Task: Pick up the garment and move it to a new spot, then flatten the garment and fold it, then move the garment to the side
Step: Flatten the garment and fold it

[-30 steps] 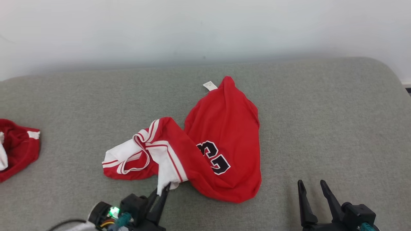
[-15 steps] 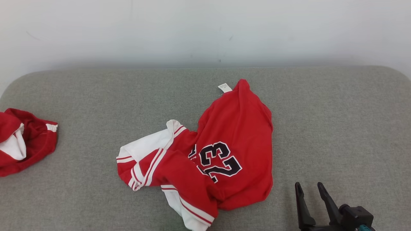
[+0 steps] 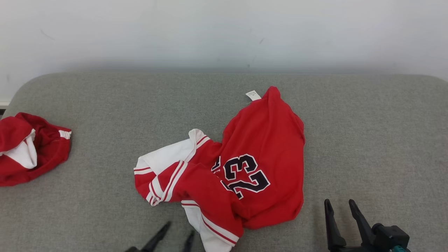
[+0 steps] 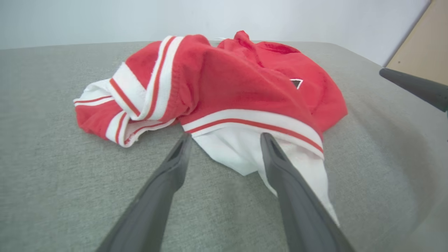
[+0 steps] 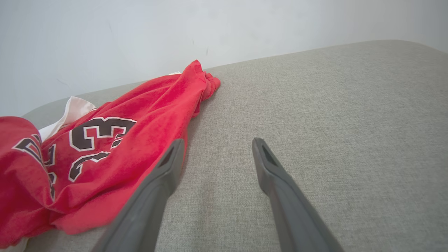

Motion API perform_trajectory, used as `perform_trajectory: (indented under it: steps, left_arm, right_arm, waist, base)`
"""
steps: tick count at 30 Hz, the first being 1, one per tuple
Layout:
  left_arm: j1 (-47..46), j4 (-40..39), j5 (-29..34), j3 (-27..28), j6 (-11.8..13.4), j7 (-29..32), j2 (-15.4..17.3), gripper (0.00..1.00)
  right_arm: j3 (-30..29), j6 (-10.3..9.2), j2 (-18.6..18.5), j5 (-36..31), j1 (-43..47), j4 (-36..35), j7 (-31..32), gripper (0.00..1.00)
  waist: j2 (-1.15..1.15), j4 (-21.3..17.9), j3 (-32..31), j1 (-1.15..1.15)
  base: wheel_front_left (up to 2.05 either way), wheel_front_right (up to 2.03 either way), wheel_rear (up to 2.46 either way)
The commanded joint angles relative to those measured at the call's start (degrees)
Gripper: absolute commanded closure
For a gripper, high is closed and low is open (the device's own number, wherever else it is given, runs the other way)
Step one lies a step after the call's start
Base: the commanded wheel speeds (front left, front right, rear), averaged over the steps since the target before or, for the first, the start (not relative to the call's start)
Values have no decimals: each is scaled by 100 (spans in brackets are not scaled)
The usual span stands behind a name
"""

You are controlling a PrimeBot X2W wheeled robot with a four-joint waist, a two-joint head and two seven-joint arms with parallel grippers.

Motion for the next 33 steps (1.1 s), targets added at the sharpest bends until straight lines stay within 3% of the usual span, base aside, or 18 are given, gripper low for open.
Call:
perform_trajectory:
  steps: [1,4,16,24,26,27,33]
  left_arm:
    - [31,29,-104,64,27,-40,1,0]
    - [-67,312,-62,95,-14,-43,58,0]
    - [-754,1589,-111,200,-157,-68,-335,0]
    - [-981,2171,-178,358,-266,-65,-593,0]
    - [-1057,2345,-179,291,-271,-64,-641,59]
    - [-1084,2410,-204,278,-283,-62,-669,98]
    - [-1123,2425,-185,265,-310,-62,-683,100]
  right_arm:
    - [31,-14,0,-10,-20,21,-2,0]
    - [71,-14,-4,-2,-73,29,-2,0]
    - [27,-14,-1,-126,-190,50,-2,0]
    - [-12,-14,0,-81,-182,32,-2,0]
    - [-8,-14,0,-69,-179,45,-2,0]
    - [-7,-14,-1,-63,-181,49,-2,0]
    - [-46,-14,-2,-29,-137,29,-2,0]
  waist:
    - [0,-24,7,0]
    - [0,-92,35,0]
    - [0,-511,182,0]
    - [0,-593,270,0]
    - [0,-587,269,0]
    - [0,-580,264,0]
    - [0,-457,192,0]
  base:
    - [0,0,0]
    - [0,0,0]
    - [0,0,0]
    - [0,0,0]
    - [0,0,0]
    - [0,0,0]
    - [0,0,0]
